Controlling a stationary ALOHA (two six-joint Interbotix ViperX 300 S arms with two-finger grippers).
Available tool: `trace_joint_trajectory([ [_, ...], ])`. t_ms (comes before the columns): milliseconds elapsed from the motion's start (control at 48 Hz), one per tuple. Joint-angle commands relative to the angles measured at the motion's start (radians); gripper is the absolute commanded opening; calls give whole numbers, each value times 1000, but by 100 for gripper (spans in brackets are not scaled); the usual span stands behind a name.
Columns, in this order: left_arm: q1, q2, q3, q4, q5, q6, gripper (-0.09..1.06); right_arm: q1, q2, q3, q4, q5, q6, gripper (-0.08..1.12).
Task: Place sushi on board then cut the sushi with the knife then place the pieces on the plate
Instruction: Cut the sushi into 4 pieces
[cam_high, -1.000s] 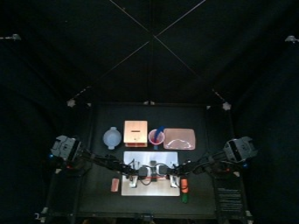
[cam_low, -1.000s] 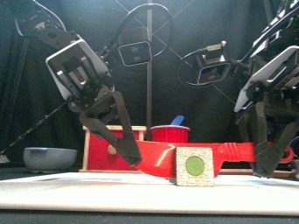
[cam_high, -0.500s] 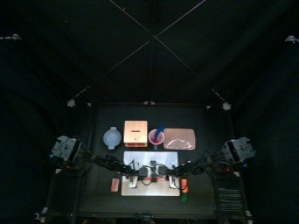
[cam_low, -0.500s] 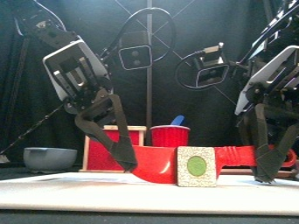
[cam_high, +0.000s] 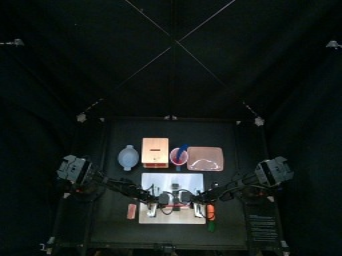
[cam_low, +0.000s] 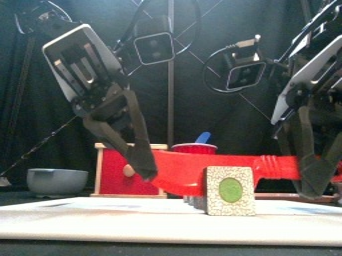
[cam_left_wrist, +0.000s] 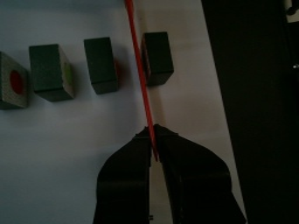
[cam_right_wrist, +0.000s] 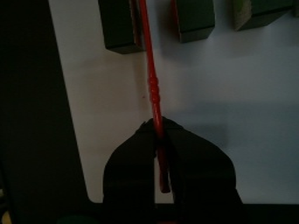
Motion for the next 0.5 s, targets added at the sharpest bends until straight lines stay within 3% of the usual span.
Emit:
trace_joint_trajectory([
  [21,-20,-48,-12,23,6,-2,50,-5,-77,-12,-15,48,3,38],
  [146,-18,-69,-14,43,-2,3,55,-6,-121,-12,-34,69,5,38],
  [500,-15,-143,-12,147,-5,3,77,-6,-230,11,-31,138,5,39],
])
